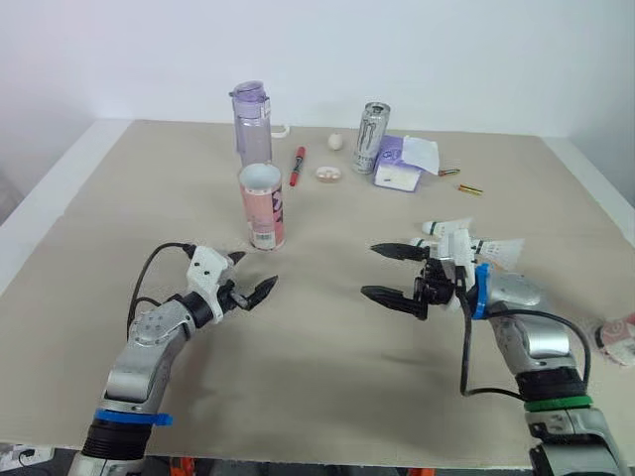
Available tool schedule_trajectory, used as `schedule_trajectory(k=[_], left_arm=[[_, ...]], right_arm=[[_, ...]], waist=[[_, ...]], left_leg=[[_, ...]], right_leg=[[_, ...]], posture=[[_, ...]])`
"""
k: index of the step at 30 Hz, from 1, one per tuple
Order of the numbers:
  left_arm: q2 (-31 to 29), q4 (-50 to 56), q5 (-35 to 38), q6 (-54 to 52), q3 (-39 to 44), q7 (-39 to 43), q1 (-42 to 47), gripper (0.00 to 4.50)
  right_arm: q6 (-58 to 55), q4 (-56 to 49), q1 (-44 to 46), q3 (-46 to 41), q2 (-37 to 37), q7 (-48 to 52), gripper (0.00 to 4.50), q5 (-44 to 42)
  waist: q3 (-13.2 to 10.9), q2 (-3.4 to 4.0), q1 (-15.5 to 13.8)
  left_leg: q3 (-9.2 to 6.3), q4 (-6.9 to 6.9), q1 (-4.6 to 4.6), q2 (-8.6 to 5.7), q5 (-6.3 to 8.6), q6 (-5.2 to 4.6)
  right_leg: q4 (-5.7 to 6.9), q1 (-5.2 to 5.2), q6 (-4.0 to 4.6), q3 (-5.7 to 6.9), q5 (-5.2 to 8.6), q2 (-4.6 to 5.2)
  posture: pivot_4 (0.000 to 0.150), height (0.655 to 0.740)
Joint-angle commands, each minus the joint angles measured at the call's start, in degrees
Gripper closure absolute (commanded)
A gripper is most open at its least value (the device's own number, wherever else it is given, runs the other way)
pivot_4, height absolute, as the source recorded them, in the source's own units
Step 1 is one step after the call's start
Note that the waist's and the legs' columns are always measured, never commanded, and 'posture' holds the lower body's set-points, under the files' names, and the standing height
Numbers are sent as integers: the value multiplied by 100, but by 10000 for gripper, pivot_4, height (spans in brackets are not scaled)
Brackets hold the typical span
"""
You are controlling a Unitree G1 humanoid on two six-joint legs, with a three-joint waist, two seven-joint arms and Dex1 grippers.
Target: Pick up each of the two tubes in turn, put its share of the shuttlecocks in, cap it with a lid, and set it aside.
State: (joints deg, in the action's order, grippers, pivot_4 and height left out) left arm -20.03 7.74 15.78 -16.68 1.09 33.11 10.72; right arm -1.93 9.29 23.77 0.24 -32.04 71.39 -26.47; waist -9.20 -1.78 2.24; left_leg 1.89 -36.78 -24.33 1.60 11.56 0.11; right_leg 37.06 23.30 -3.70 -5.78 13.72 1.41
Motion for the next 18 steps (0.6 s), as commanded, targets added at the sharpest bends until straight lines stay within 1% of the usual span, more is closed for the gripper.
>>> schedule_trajectory(k=[1,7,12,18], left_arm=[[53,127,15,-30,206,-294,131,0],[54,-333,-18,-118,252,-484,555,0],[-53,-978,-53,-63,157,-262,1086,0],[-152,-1864,-155,87,99,-14,1709,0]], right_arm=[[284,316,319,47,87,118,936,168],[487,603,502,97,228,112,936,351],[549,645,572,79,325,-29,936,450],[525,462,478,43,318,-173,936,489]], waist=[[0,0,-4],[0,0,-3],[0,0,-4],[0,0,1]], left_leg=[[-1,0,0,0,0,0],[-4,-1,1,-1,-3,5],[-7,-1,1,-1,-5,9],[-9,0,0,-2,-6,11]], right_leg=[[0,-2,-1,0,0,1],[3,1,7,7,-5,-8],[5,1,10,9,-7,-10],[5,2,11,11,-8,-11]], posture=[[1500,7400],[1500,7400],[1500,7400],[1500,7400]])
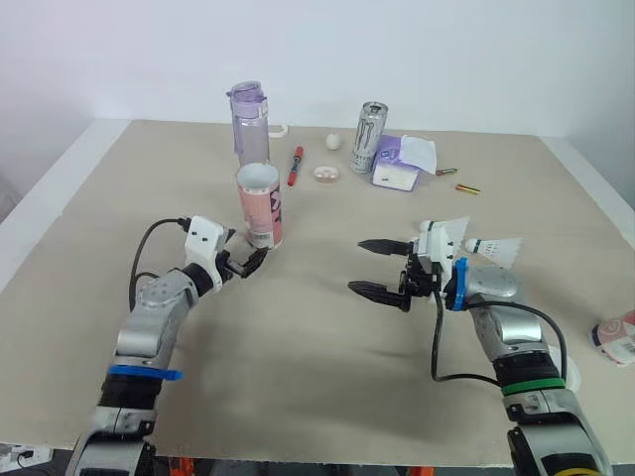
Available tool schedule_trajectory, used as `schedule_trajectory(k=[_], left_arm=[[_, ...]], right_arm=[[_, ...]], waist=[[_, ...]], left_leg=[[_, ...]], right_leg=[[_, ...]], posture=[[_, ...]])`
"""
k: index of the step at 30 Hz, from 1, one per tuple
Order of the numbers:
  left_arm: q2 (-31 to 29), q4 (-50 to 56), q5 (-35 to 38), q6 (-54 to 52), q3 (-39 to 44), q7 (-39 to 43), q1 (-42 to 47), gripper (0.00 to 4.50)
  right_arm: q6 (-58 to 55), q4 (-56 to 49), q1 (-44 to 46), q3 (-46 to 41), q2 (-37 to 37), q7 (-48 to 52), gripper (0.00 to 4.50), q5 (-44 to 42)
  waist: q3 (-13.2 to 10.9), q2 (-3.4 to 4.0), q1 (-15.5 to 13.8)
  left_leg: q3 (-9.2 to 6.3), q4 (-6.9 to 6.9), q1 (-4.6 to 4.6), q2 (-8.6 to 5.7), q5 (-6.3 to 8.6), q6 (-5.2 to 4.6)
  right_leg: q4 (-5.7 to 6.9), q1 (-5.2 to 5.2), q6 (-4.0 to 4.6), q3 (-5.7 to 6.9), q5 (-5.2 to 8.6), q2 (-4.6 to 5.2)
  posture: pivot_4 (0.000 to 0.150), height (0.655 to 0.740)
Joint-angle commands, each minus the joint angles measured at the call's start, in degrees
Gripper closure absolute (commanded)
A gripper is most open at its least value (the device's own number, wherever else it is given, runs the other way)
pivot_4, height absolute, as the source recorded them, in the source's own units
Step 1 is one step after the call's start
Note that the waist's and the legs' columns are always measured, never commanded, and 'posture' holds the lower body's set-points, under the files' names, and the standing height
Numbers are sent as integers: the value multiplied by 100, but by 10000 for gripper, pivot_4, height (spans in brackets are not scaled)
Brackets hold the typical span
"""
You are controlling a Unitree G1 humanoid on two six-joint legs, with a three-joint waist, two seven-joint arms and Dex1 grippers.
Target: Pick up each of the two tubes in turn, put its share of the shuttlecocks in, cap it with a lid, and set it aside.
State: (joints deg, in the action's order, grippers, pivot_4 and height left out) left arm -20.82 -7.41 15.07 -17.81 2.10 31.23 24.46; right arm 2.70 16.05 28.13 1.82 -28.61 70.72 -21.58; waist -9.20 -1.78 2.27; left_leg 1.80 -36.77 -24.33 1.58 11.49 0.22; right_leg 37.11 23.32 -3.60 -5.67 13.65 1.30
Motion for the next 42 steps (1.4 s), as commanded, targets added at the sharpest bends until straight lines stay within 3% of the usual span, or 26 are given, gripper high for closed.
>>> schedule_trajectory(k=[1,19,42], left_arm=[[-87,-511,-121,252,-22,224,433,0],[69,-3156,-433,1477,-91,971,1946,0],[273,-5396,-835,2903,-64,1478,3073,0]], right_arm=[[58,-259,9,-121,-32,-140,936,3],[-84,-781,-316,-147,-164,-452,936,2],[-283,-1217,-533,-138,-202,-658,936,-15]], waist=[[0,0,-2],[0,0,-21],[0,0,-31]], left_leg=[[-4,1,-1,-1,0,0],[-14,-4,-14,-7,-1,1],[-22,-9,-26,-10,-1,1]], right_leg=[[1,-1,0,3,0,0],[0,2,-3,12,2,0],[0,6,-6,21,3,-1]], posture=[[1500,7400],[1500,7400],[1500,7400]])
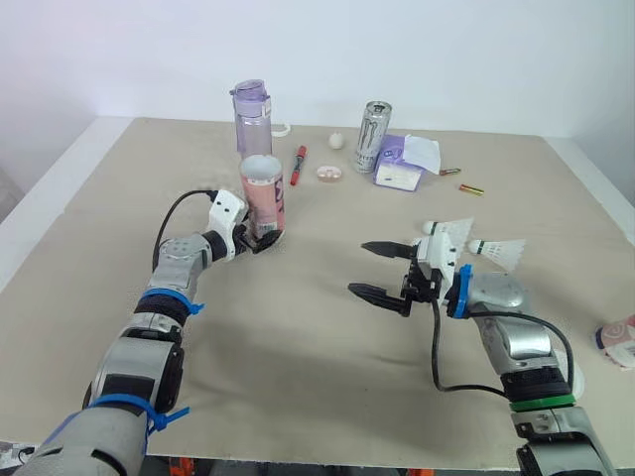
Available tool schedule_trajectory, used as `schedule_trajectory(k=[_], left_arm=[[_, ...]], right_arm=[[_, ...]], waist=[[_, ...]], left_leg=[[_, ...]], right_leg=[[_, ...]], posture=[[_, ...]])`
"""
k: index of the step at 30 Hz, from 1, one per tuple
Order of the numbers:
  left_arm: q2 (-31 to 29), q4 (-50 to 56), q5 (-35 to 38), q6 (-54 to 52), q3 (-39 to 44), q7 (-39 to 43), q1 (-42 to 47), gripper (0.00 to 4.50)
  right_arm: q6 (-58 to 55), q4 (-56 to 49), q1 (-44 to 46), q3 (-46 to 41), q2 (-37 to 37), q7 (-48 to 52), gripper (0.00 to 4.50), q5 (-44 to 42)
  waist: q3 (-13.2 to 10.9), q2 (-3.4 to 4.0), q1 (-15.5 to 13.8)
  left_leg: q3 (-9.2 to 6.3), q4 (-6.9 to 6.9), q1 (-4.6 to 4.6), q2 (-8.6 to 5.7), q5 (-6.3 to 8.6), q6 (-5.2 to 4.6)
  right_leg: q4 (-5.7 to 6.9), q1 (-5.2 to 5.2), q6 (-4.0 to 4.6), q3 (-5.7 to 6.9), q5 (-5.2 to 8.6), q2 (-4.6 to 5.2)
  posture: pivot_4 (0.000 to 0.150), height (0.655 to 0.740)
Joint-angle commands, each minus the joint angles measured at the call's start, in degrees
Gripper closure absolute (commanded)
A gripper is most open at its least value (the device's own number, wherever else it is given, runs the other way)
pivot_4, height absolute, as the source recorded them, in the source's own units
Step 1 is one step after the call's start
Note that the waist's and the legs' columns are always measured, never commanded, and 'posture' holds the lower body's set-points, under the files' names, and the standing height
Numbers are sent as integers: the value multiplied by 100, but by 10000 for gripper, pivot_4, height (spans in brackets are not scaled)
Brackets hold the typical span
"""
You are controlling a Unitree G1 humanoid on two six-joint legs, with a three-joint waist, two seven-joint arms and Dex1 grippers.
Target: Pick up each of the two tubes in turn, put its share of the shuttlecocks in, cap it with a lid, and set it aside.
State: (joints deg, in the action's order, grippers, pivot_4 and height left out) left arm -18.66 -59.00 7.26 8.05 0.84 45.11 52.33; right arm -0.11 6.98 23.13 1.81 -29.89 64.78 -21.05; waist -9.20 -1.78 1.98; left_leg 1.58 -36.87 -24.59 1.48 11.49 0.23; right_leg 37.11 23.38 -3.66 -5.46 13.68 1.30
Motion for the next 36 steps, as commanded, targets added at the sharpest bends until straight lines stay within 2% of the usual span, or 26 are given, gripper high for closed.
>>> schedule_trajectory(k=[1,10,27,32,36], left_arm=[[73,-303,-43,353,80,126,317,0],[152,-808,26,660,258,267,572,0],[306,-1068,-67,1061,277,367,600,0],[317,-1115,-92,1174,301,303,593,13441],[303,-1119,-110,1229,298,253,593,13650]], right_arm=[[-14,-337,-53,-145,-80,-79,936,-71],[-87,-499,-178,-208,-160,-188,936,-93],[-223,-685,-241,-218,-211,-287,936,-157],[-232,-739,-279,-190,-210,-320,0,-154],[-235,-741,-285,-186,-215,-322,0,-151]], waist=[[0,0,-3],[0,0,-3],[0,0,-6],[0,0,-6],[0,0,-6]], left_leg=[[-1,0,-1,0,0,0],[-4,-3,-3,-1,0,0],[-6,-14,-7,-2,0,0],[-6,-20,-8,-2,0,0],[-6,-29,-10,-2,0,0]], right_leg=[[0,0,-1,2,0,0],[1,0,-1,4,1,0],[5,0,-3,5,0,1],[7,-1,-5,5,-1,1],[9,-1,-8,5,-3,1]], posture=[[1500,7400],[1500,7400],[1500,7400],[1500,7400],[1500,7400]])
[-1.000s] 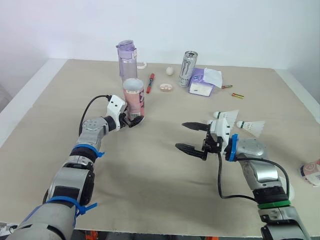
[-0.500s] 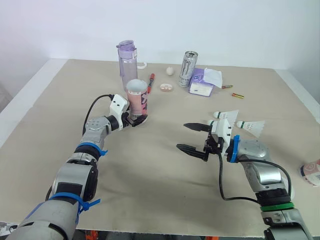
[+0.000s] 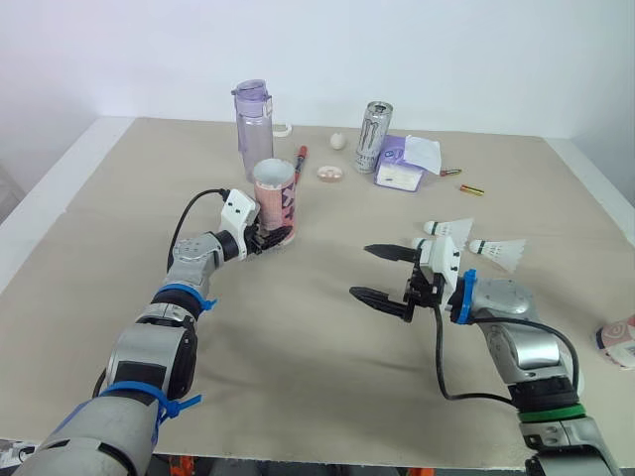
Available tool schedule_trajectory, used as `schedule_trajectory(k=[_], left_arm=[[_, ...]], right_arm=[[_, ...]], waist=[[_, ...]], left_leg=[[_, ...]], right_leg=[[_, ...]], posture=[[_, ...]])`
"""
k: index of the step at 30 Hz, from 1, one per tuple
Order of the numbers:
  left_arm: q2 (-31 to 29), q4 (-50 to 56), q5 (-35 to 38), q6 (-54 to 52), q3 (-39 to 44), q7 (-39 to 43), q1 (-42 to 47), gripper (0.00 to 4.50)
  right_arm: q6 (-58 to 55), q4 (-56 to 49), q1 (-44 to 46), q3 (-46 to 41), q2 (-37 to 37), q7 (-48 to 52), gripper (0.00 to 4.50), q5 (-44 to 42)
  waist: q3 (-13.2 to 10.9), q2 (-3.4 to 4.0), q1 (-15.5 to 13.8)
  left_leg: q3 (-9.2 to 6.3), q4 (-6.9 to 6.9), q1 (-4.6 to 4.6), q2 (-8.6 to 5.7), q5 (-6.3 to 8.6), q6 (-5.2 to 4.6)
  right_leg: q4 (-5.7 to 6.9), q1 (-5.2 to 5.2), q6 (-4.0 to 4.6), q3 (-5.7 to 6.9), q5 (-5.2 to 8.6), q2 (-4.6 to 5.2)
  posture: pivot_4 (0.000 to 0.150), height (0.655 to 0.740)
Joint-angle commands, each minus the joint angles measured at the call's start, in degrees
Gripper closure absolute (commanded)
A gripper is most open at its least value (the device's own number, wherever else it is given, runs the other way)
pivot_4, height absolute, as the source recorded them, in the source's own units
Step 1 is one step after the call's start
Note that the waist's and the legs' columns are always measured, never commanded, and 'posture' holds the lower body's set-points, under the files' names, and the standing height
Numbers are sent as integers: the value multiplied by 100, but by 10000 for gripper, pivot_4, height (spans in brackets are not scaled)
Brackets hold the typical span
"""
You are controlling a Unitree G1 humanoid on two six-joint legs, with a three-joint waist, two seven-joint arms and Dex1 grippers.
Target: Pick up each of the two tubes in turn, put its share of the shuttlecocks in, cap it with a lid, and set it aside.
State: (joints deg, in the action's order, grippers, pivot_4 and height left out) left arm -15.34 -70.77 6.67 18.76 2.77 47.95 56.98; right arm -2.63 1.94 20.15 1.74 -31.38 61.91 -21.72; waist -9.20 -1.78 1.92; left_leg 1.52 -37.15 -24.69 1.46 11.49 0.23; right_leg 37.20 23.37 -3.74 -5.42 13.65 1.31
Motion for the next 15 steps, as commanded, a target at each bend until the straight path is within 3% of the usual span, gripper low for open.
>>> schedule_trajectory(k=[1,7,11,15], left_arm=[[-39,79,-63,187,92,-33,127,13650],[-64,528,-158,457,-115,358,-27,13650],[-105,1474,-108,392,-363,980,-469,13650],[-334,3146,-95,-228,-773,1498,-1221,13650]], right_arm=[[9,-241,15,-183,-62,-39,0,-94],[-45,-390,-45,-235,-34,-43,0,-259],[-136,-687,-237,-278,-41,-38,0,-443],[-245,-1041,-480,-334,-67,-87,0,-610]], waist=[[0,0,0],[0,0,0],[0,0,-2],[1,2,-1]], left_leg=[[0,-1,0,0,0,0],[-1,-14,-5,0,0,0],[-1,-16,-8,0,0,0],[1,-16,-8,5,3,0]], right_leg=[[0,0,0,0,0,0],[3,0,-4,0,-3,0],[3,0,-5,1,-4,0],[3,1,-5,-1,-3,-1]], posture=[[1500,7400],[1500,7400],[1500,7400],[1500,7400]])
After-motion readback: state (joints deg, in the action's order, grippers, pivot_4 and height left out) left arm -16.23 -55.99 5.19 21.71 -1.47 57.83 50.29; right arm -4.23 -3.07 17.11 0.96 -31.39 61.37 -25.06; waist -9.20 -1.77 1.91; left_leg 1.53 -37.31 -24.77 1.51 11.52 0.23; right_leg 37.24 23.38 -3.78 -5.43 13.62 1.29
